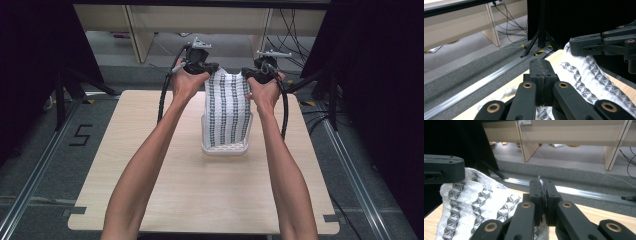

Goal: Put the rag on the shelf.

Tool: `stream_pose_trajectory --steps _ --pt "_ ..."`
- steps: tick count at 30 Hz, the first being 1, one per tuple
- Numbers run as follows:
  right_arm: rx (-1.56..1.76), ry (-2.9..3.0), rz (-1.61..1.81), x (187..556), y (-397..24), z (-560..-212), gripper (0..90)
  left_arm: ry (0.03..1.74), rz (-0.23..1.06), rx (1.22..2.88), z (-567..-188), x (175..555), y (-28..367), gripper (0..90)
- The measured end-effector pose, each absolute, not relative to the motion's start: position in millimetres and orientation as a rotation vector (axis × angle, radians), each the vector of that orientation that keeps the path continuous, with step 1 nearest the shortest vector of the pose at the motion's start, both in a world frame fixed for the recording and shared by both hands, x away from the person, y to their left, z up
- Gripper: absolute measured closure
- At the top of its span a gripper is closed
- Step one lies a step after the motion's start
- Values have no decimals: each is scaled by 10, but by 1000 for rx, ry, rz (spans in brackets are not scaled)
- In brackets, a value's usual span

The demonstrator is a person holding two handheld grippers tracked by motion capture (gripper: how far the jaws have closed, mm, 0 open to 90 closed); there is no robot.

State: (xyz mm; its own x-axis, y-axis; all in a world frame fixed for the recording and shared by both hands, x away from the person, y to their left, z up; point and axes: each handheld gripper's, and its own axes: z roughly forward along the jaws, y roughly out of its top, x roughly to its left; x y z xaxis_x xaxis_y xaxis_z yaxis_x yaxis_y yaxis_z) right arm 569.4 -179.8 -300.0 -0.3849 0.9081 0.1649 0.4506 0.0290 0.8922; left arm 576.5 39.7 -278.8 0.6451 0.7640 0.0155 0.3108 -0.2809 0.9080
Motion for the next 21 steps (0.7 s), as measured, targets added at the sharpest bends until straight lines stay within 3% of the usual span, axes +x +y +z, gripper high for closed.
stream_pose_trajectory --steps 10,15,17,19,21 --pt "1442 1893 1245 5790 -1809 -3209 858 900 506 1914 -3025 5873 374 897" --pt "1450 1950 1186 5864 -1835 -3329 798 925 470 1953 -3180 5914 374 896" --pt "1463 1956 1169 5871 -1813 -3348 733 932 466 1959 -3238 5923 360 892" --pt "1463 1970 1138 5878 -1801 -3365 718 943 433 1989 -3287 5934 342 853" --pt "1469 1973 1131 5882 -1787 -3375 679 971 431 1978 -3310 5939 331 746"
